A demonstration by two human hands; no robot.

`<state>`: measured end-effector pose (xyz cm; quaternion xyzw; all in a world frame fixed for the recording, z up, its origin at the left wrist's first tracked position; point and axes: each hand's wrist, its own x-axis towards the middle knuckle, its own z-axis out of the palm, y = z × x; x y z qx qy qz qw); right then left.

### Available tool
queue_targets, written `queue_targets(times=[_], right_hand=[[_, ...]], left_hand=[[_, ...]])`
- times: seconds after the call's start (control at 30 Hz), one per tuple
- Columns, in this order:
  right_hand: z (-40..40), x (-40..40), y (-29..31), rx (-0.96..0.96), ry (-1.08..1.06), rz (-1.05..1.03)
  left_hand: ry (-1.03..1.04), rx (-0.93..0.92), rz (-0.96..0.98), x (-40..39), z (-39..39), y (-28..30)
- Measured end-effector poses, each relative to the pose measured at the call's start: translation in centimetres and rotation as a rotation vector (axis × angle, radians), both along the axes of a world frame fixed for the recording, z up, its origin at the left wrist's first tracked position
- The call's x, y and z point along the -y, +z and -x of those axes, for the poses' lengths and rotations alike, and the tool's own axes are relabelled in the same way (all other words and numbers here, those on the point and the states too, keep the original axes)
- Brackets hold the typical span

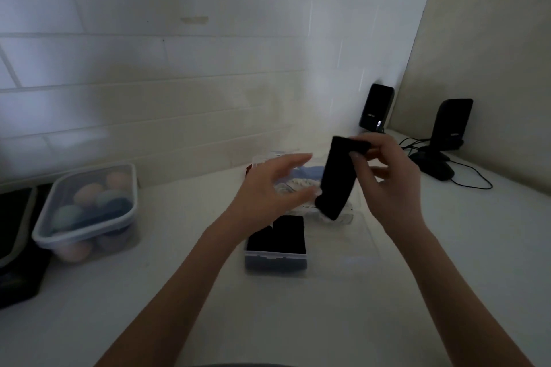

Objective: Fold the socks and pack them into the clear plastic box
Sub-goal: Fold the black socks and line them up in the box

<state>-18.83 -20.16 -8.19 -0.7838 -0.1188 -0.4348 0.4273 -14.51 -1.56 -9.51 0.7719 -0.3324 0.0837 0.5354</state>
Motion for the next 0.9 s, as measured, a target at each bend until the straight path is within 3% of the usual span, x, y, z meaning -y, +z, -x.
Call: queue_targets(times=[0.13,0.27,0.37,0.47,0.67,0.9], right_hand=[[-1.4,-0.9,1.0,-0.118,0.168,-0.178],[-2.2,-0.6,0.3,-0.296,0.308,-0.355],[-2.0,-0.5,-1.3,-0.415,0.407,-0.338],[-1.9,-0.7,-2.2,-0.407,0.460,-0.377],[-1.6,-0.3,-2.3,-0.337,0.476,-0.243],[-1.4,-0.4,-2.6,-0.342,0.502,-0.216]], left_hand=[[-0.210,-0.244,0.101,2.3,-0.2,0.9],[-0.164,-0.296,0.165,2.6,-1.1,0.1],[-0.127,-0.329,0.162,2.4,-1.7,-0.6],[-0.137,-0.297,0.080,2.2,-1.8,-0.9],[-0.161,-0.211,-0.004,1.9,-2.0,-1.2],[-0.201,-0.327,0.043,1.8,-2.1,-1.4]])
